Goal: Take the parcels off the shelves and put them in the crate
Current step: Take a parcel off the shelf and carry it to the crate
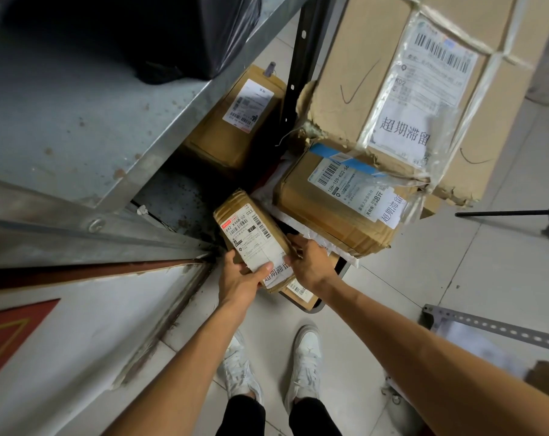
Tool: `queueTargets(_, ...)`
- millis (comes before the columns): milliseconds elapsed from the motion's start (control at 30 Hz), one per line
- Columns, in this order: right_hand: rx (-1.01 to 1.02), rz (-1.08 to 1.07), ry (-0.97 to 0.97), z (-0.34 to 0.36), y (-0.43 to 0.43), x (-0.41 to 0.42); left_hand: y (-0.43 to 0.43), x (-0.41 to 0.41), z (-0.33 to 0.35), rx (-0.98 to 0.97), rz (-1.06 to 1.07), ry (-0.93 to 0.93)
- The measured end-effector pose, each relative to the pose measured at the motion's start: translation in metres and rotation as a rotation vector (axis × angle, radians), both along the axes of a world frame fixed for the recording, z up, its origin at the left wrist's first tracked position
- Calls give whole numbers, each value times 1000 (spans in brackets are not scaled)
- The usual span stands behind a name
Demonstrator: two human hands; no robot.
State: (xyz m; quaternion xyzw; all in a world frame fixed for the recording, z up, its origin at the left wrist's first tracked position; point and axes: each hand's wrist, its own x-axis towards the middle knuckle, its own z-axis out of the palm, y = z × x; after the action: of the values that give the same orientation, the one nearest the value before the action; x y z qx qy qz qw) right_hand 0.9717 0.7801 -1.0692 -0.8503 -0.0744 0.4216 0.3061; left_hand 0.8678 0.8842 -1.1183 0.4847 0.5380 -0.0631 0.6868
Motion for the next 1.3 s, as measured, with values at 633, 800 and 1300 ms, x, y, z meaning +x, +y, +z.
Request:
queueTargets(633,38,-73,57,0,-7,-4,6,-4,6,19,13,33)
queueTargets(800,40,-48,19,5,-8,-5,9,-8,11,78,-52,63)
queueTargets(1300,-163,539,-320,169,13,26,60,34,198,716,-926,63)
